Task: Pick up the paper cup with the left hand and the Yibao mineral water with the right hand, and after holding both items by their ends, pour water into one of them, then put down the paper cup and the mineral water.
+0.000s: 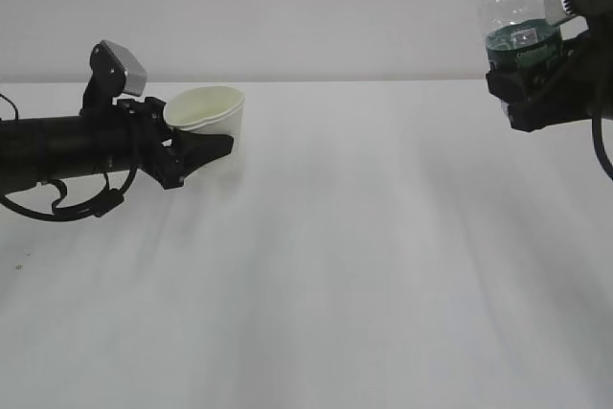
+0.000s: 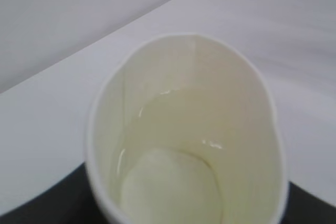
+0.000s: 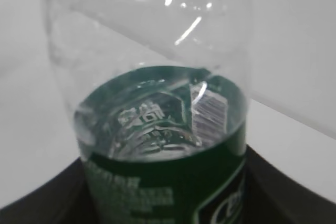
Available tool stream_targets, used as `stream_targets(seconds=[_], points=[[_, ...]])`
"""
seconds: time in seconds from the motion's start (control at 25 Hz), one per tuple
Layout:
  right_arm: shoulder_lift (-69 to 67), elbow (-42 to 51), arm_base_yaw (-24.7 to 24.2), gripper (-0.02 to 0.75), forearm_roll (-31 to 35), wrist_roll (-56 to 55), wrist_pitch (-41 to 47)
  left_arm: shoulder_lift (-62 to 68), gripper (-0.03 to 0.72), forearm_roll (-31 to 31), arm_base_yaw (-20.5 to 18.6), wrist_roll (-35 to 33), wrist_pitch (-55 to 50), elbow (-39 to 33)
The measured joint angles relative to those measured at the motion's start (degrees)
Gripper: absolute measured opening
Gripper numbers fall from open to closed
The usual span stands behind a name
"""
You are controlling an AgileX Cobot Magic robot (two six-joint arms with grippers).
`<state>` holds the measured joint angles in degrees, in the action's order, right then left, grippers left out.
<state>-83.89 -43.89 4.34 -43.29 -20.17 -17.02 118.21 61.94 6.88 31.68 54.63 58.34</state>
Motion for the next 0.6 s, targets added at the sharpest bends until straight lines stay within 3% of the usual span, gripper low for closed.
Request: stream_targets(seconds=[0.2, 0.6], points=[[0.0, 0.0, 0.0, 0.462, 0.0, 0.0, 0.0, 0.0, 0.426, -3.1, -1.6, -4.5, 0.2, -2.0], [0.0, 0.0, -0.1, 0.462, 0.0, 0.0, 0.0, 4.0, 0.426, -6.3, -3.3, -6.9, 4.9, -2.6]])
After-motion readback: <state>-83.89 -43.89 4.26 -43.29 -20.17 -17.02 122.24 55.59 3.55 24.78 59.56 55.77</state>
